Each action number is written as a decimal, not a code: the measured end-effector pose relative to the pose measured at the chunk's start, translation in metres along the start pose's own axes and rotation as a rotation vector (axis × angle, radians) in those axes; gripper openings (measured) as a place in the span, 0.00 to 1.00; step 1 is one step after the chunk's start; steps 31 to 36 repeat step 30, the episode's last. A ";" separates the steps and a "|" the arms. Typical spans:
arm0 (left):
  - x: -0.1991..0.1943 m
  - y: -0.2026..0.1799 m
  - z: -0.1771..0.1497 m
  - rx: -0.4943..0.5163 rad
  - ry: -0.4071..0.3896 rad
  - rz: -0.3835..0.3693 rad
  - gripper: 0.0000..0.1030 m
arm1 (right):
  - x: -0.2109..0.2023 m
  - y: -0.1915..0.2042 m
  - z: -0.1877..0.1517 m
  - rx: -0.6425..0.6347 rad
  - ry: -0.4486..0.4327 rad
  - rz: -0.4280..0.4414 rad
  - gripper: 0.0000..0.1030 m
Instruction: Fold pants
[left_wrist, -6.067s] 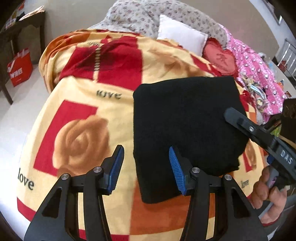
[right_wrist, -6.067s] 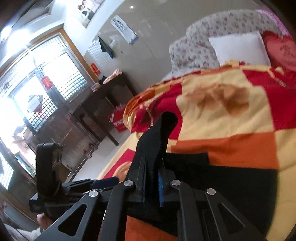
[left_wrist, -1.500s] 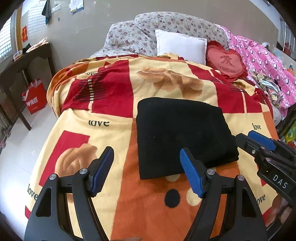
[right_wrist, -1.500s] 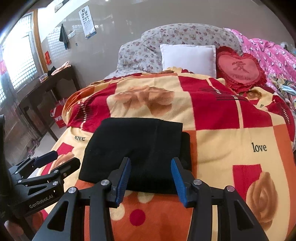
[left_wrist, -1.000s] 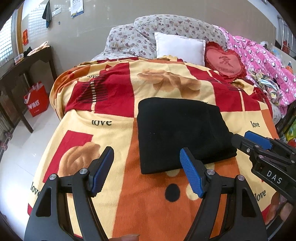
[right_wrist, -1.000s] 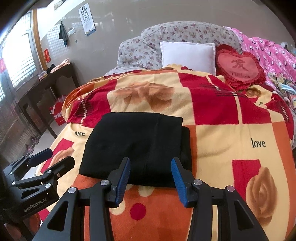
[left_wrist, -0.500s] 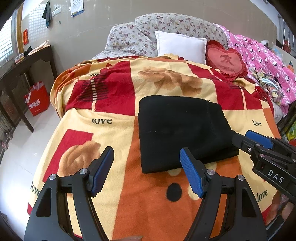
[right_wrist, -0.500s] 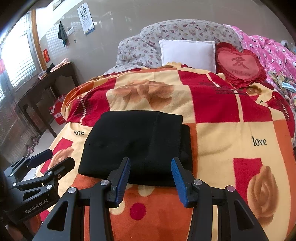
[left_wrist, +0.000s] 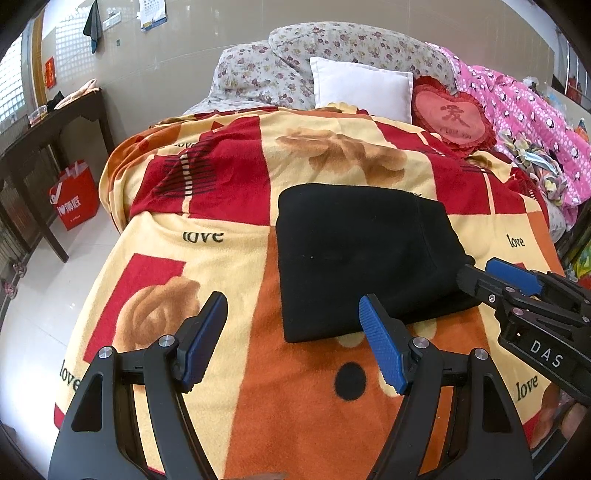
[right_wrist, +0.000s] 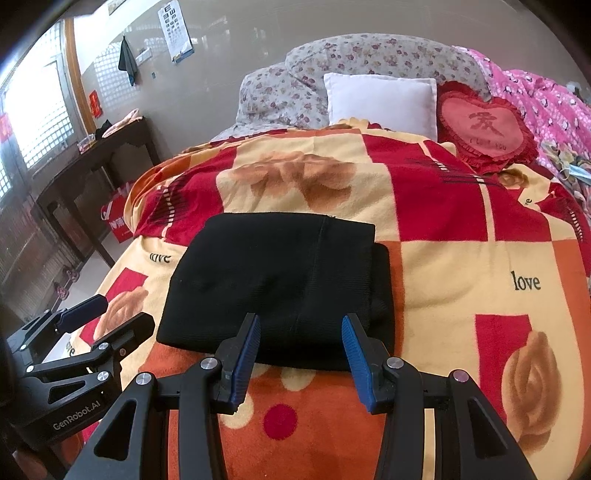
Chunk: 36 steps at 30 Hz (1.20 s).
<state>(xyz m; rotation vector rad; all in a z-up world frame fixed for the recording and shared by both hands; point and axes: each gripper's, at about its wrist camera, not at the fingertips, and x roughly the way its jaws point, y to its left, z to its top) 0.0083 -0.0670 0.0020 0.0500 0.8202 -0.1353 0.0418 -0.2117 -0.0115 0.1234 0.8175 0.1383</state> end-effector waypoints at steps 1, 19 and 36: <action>0.000 0.000 0.000 -0.001 -0.001 0.000 0.72 | 0.000 0.000 0.000 -0.001 0.002 0.000 0.43; 0.003 -0.002 -0.004 0.000 0.011 -0.002 0.72 | 0.004 0.001 -0.003 -0.002 0.013 0.002 0.43; 0.002 -0.003 -0.006 0.010 -0.012 -0.050 0.72 | 0.004 -0.007 -0.006 0.014 0.008 0.015 0.43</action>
